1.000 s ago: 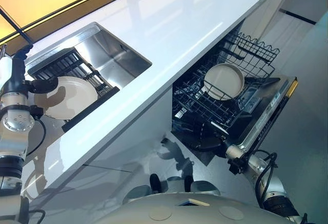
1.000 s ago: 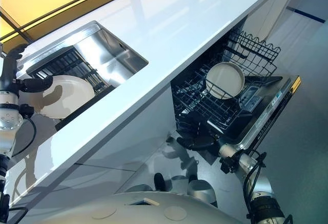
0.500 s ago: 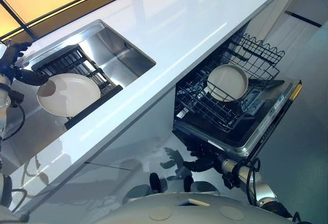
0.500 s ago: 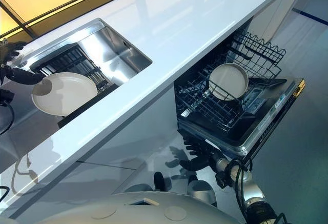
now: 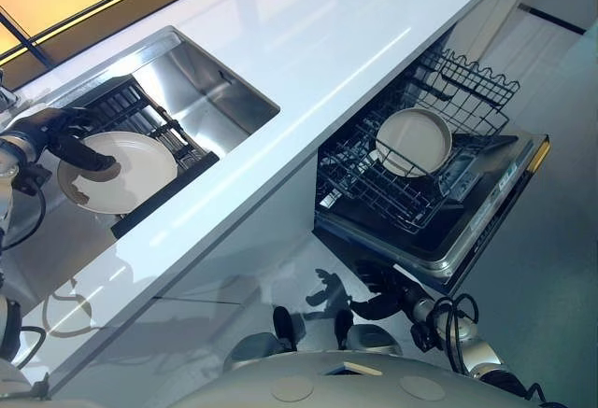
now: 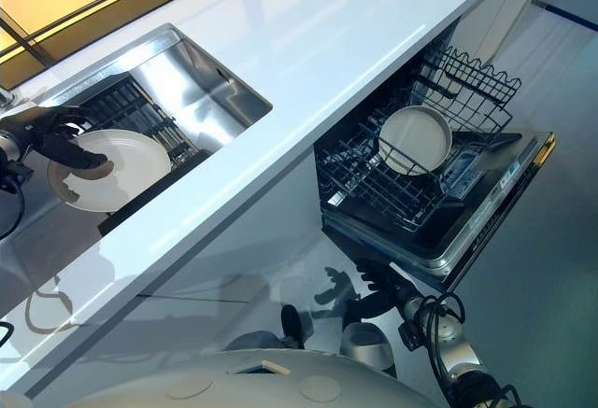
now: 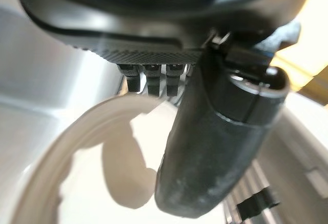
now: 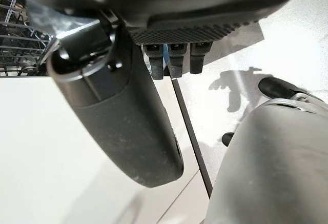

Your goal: Pick up plates and place into dishwasher.

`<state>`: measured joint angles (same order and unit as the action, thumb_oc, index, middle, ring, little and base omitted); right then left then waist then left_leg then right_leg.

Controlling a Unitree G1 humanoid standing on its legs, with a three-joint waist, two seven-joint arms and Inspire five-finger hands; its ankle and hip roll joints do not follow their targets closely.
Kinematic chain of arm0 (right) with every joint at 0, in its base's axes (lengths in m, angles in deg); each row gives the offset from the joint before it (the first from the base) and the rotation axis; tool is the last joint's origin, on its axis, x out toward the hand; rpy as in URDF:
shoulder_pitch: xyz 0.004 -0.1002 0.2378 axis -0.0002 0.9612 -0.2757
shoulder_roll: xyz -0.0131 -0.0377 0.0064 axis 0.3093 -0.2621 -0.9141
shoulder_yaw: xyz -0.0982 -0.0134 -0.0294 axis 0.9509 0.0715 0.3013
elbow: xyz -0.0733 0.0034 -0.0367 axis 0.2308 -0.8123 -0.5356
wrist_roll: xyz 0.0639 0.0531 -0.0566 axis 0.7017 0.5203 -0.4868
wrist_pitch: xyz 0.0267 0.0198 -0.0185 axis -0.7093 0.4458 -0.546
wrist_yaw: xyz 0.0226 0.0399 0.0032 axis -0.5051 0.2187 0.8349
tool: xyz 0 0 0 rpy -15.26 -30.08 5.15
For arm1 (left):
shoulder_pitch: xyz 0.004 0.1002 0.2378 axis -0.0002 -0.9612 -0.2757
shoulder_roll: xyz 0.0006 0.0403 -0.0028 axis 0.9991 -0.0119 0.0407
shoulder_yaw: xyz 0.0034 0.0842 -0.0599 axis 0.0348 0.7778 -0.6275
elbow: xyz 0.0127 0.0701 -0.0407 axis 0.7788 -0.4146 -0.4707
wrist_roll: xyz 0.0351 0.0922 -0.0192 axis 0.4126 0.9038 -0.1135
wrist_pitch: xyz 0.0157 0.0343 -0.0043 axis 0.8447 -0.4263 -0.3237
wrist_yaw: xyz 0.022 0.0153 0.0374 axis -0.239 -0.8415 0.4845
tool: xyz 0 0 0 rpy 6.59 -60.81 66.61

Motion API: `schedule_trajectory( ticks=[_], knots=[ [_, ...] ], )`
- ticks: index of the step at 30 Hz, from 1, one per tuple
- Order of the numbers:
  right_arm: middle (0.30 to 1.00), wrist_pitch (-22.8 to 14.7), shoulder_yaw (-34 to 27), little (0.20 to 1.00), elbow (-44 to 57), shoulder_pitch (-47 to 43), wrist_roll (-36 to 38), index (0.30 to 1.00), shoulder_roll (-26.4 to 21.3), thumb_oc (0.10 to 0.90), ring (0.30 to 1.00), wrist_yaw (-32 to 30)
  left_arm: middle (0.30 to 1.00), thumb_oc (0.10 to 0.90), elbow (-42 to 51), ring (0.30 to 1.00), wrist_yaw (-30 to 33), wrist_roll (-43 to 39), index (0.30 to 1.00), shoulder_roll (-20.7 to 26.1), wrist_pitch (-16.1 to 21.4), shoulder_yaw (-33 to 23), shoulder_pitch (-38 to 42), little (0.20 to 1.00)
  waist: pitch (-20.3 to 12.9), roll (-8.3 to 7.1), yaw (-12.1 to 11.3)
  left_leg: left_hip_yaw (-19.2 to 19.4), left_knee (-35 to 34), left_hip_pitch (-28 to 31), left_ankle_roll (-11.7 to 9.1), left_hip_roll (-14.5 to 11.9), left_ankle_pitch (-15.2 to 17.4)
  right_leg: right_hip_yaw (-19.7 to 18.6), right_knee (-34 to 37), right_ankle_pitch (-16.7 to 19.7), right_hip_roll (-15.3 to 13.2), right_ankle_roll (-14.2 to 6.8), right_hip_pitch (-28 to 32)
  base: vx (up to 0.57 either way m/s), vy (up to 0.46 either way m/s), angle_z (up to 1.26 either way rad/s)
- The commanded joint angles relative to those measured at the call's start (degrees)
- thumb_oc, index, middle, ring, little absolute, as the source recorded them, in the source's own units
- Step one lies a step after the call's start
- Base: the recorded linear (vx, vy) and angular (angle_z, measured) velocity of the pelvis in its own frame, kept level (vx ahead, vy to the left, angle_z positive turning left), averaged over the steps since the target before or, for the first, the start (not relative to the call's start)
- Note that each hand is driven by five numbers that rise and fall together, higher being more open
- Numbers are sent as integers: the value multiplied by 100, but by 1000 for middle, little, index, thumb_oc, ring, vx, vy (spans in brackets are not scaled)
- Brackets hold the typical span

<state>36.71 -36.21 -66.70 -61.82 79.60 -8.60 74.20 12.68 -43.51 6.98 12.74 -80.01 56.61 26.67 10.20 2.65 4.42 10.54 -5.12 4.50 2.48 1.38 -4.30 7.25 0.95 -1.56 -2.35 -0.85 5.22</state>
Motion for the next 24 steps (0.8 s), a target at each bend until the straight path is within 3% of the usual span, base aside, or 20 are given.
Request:
schedule_trajectory(
  ticks=[1,9,14,15,16,17,22,24],
  knots=[
    [900,-501,30,900,298,-239,86,900,-5,800,900,-83,900,800,-362,900,-265,290,900,729,-45,-107,817,900,-132,213,-5,138,473,122,195,397,1026,101,-699,-6,-328,-914,-646,0,0,0],
    [900,-538,14,900,198,-188,79,900,42,800,900,-147,900,800,-371,900,-755,483,900,765,-180,-104,734,900,-151,214,-20,143,475,147,197,395,1043,115,-649,-17,-329,-916,-623,0,0,0],
    [900,-534,7,900,149,-185,58,900,63,800,900,-202,900,800,-346,900,-1093,72,900,676,-371,-166,661,900,-141,205,-24,139,474,159,194,394,1054,101,-609,-11,-313,-906,-607,0,0,0],
    [900,-540,1,900,134,-181,49,900,71,800,900,-213,599,449,-330,599,-1122,-30,599,653,-386,-194,637,549,-140,203,-25,141,473,164,195,393,1056,100,-603,-9,-311,-905,-603,0,0,0],
    [900,-546,-3,900,119,-179,40,900,80,800,900,-232,526,364,-312,526,-1145,-82,526,628,-381,-215,617,464,-140,202,-27,141,472,169,196,392,1057,100,-599,-10,-308,-902,-598,0,0,0],
    [900,-568,-9,900,74,-181,18,900,93,800,900,-265,300,100,-256,300,-1171,-242,300,575,-293,-249,577,200,-139,200,-28,141,468,177,196,389,1057,100,-591,-12,-300,-893,-590,0,0,0],
    [900,-640,-47,900,-72,-169,-2,900,135,800,900,-244,300,100,84,300,-1033,-648,300,461,-234,-325,529,200,-163,190,-27,141,442,204,185,383,1057,99,-568,-20,-282,-881,-569,-3,-8,0],
    [900,-639,-46,900,-134,-176,-23,900,158,800,900,-232,300,100,307,300,-671,-891,300,416,-101,-345,554,200,-183,180,-34,120,425,221,179,382,1049,96,-556,-33,-263,-865,-546,-12,-41,0]
  ],
)
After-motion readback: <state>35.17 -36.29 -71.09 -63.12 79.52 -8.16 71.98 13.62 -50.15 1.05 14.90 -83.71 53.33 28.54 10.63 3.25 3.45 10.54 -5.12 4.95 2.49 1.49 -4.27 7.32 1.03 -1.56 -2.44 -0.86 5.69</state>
